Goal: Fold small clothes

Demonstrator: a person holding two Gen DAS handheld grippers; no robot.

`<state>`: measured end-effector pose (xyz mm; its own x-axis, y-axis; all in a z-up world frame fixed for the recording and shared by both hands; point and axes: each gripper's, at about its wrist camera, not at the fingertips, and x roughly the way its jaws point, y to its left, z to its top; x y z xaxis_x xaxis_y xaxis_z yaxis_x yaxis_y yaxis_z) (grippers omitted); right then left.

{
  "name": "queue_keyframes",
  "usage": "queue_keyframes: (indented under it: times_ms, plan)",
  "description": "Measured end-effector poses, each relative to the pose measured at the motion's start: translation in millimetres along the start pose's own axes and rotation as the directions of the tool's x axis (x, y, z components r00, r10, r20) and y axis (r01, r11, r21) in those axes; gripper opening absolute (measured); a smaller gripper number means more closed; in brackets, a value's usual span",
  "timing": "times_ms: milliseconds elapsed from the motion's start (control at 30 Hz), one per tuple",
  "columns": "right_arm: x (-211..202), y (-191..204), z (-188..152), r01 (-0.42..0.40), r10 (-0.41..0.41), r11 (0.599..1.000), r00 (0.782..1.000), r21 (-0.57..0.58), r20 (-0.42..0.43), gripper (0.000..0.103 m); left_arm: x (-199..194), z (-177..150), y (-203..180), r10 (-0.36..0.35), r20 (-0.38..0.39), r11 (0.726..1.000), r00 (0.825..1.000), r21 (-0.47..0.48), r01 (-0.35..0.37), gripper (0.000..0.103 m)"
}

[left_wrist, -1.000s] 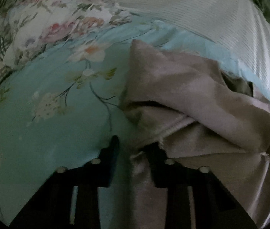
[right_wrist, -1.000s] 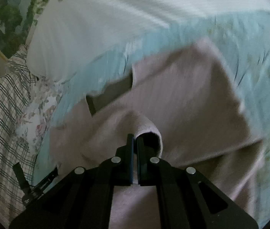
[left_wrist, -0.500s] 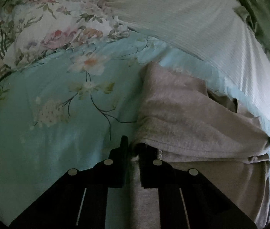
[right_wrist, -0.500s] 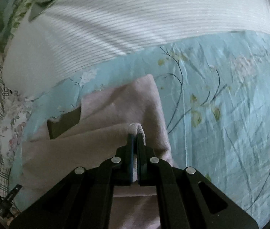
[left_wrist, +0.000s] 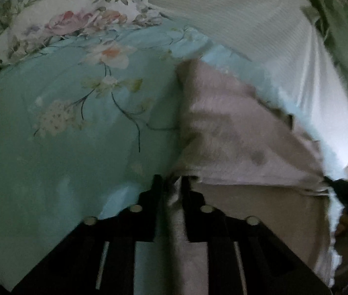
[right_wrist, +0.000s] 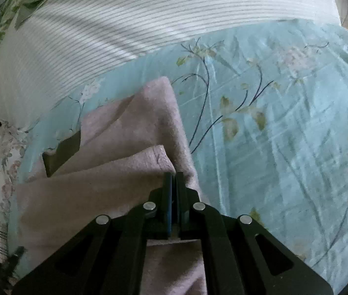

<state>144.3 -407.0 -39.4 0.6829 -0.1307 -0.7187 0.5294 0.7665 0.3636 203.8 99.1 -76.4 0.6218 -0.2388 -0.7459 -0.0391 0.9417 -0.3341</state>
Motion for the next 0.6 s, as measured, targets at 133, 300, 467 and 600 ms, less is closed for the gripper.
queue_keyframes:
  times_ms: [133,300,467,600]
  plan:
    - [3,3,2,-0.013,0.013,1.0,1.0,-0.001,-0.005,0.003,-9,34,8,-0.061,0.011,0.998,0.998,-0.023,0.061,0.068]
    - [6,3,1,-0.033,0.033,0.999,0.999,0.025,-0.004,0.003,33,86,1,-0.115,-0.072,0.993,0.991,-0.022,0.113,0.072]
    - [3,4,1,-0.047,0.047,0.999,0.999,0.014,0.002,0.003,104,120,-6,-0.123,-0.206,0.992,0.971,-0.054,0.115,0.068]
    - [-27,10,5,-0.065,0.068,0.998,0.99,-0.028,0.123,0.003,107,130,-22,-0.114,-0.146,0.993,0.983,0.009,0.116,0.005]
